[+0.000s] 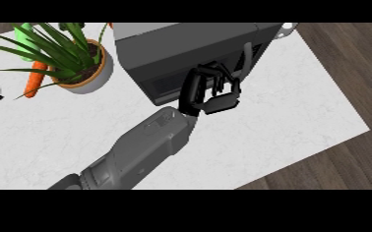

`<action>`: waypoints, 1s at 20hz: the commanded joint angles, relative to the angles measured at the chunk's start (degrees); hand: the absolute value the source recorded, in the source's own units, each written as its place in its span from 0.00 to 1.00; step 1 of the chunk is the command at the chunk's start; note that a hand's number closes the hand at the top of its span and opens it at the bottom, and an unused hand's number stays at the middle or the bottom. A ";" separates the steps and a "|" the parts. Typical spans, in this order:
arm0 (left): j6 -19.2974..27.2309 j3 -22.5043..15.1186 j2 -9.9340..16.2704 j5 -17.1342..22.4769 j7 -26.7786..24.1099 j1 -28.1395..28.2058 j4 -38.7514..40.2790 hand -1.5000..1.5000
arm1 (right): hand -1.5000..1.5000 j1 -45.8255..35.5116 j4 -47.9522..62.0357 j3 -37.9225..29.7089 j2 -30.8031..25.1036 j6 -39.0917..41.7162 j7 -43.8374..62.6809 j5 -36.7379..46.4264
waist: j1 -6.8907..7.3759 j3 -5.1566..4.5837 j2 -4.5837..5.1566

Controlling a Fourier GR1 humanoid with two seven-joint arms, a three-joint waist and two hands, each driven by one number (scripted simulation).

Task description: Pick up the milk, place it into the microwave and close the microwave

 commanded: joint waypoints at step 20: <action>-1.01 -0.89 0.02 4.90 -0.80 -5.87 5.21 1.00 | 0.00 -5.40 11.64 -2.08 -4.98 5.63 -0.05 -5.70 | -0.14 -0.06 0.89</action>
